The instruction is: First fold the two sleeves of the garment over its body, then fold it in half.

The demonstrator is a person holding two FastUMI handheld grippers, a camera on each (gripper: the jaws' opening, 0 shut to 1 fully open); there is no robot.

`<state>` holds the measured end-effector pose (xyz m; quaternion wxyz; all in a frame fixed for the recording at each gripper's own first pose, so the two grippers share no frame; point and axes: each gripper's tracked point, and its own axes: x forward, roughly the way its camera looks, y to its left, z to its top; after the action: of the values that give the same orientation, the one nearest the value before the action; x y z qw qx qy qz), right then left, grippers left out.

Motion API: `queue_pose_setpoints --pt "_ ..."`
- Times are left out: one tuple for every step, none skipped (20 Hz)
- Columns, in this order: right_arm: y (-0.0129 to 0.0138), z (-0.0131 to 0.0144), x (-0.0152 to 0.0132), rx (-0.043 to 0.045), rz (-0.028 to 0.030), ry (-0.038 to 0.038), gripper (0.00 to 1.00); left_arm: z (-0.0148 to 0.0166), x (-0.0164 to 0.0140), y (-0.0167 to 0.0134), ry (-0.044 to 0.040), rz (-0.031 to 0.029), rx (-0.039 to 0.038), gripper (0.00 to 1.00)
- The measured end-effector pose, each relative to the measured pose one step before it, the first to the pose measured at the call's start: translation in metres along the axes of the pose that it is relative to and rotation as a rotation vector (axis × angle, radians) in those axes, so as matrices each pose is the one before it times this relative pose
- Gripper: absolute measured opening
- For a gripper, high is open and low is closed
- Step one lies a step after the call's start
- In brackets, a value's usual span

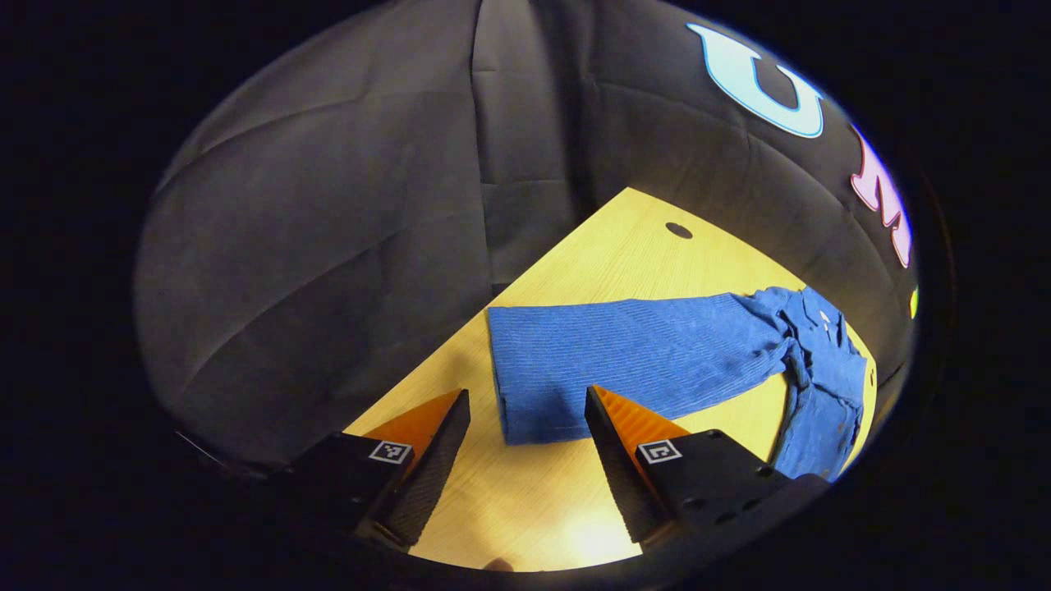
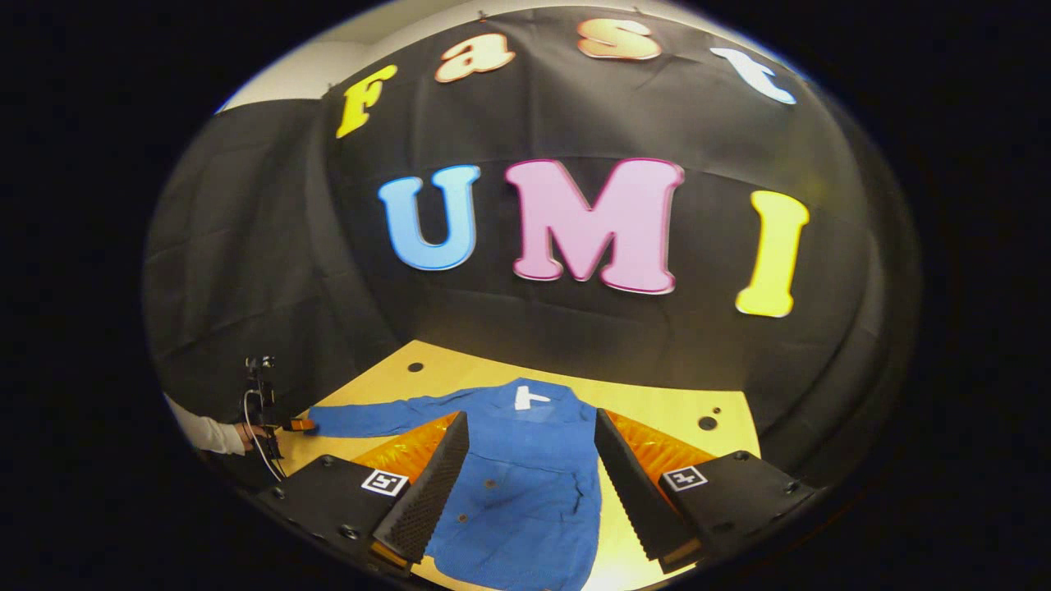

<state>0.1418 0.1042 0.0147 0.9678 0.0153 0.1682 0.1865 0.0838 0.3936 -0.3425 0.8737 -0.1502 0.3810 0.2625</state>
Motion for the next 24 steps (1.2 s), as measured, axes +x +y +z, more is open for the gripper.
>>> queue_pose_setpoints --pt "-0.00881 0.00158 -0.00459 0.02550 -0.02955 -0.00362 0.96 -0.00958 0.00350 -0.00120 0.03940 0.00657 -0.01019 0.83" --pt "-0.00235 -0.00539 0.01342 0.01911 -0.01913 0.00207 0.96 0.01009 0.00679 0.00759 -0.06084 0.02610 0.06023 0.83" --pt "-0.00292 -0.00201 -0.00055 0.01097 -0.01353 0.01054 0.96 -0.00734 0.00325 0.00643 0.01758 0.02661 0.05327 0.83" --pt "0.00137 -0.00055 0.00187 0.00184 0.00018 0.00207 0.96 0.00958 -0.00374 -0.00446 -0.04470 -0.00926 0.02602 0.83" --pt "0.00274 0.00172 0.00189 -0.00213 0.00535 -0.00066 0.96 -0.00213 0.00115 -0.00375 0.02213 0.00150 -0.00633 0.83" --pt "0.00302 0.00101 -0.00019 -0.00011 0.00725 -0.00034 0.96 -0.00068 -0.00102 -0.00425 -0.00784 -0.01759 -0.00738 0.80" --pt "0.00600 0.00339 0.00032 0.01088 0.01434 -0.00386 0.96 -0.00017 -0.00185 0.00149 -0.00039 0.00332 -0.01027 0.75" --pt "0.00721 0.00278 0.00317 0.02048 0.01349 -0.00299 0.96 0.00070 0.00341 -0.00141 -0.00922 -0.01267 -0.00898 0.66" --pt "0.00394 0.00388 0.00036 0.01815 0.01126 -0.00430 0.97 0.00025 -0.00064 0.00033 0.01147 0.00616 -0.01499 0.50" --pt "0.00167 0.00232 0.00045 0.00875 0.00285 -0.00598 0.96 -0.00236 0.00045 -0.00628 0.03041 -0.01407 -0.01685 0.37" --pt "-0.00095 0.00177 0.00174 0.00163 -0.00287 -0.00413 0.96 0.00081 0.00221 -0.00600 0.02785 -0.01249 -0.02801 0.25" --pt "-0.00229 0.00155 -0.00037 0.00351 -0.00273 -0.00342 0.96 0.00526 0.00039 -0.00408 0.02189 -0.01272 -0.02895 0.12" --pt "0.00018 0.00237 -0.00061 0.00464 -0.00139 -0.00563 0.96 0.00200 0.00344 -0.00024 0.01329 -0.02034 -0.01091 0.00" --pt "0.00090 0.00011 -0.00096 0.00851 -0.00168 -0.00122 0.96 0.00298 -0.00305 0.00607 -0.00054 -0.02220 0.00244 0.00" --pt "0.00175 0.00143 -0.00101 0.00939 -0.00068 -0.00316 0.96 -0.00104 0.00009 0.00285 0.01760 -0.01654 -0.00311 0.00" --pt "0.00020 0.00256 -0.00096 0.00633 -0.00086 -0.00656 0.96 0.00332 -0.00538 -0.00173 -0.00060 -0.01817 -0.01478 0.00" --pt "-0.00197 0.00241 0.00015 0.00095 -0.00383 -0.01047 0.96 0.00765 -0.00591 -0.00316 -0.02129 -0.02449 -0.03191 0.00" --pt "-0.00140 -0.00126 -0.00004 0.00132 -0.00636 -0.00250 0.96 0.01027 -0.00689 -0.00625 -0.03678 -0.03379 -0.03418 0.00" --pt "0.00040 -0.00019 0.00035 0.00173 -0.00644 -0.00107 0.96 0.01431 -0.00774 -0.00924 -0.03399 -0.02470 -0.02163 0.00" --pt "0.00018 -0.00132 0.00023 0.00355 -0.00230 0.00230 0.96 0.00791 -0.00916 -0.00628 -0.02780 -0.02574 -0.00879 0.00" --pt "-0.00039 0.00057 0.00046 0.00090 -0.00334 -0.00177 0.96 0.01006 -0.00599 -0.00733 -0.02562 -0.01598 0.00450 0.00" --pt "-0.00055 0.00067 -0.00002 -0.00020 -0.00165 -0.00204 0.96 0.00752 -0.00381 -0.01194 -0.02174 -0.02284 0.01168 0.00" --pt "-0.00056 0.00114 0.00050 0.00059 -0.00061 -0.00512 0.96 0.00986 -0.00537 -0.01235 -0.01806 -0.02267 0.01253 0.00" --pt "0.00026 -0.00030 0.00038 0.00087 0.00264 -0.00350 0.96 0.01529 -0.00648 -0.01590 -0.02410 -0.02891 0.01445 0.00"
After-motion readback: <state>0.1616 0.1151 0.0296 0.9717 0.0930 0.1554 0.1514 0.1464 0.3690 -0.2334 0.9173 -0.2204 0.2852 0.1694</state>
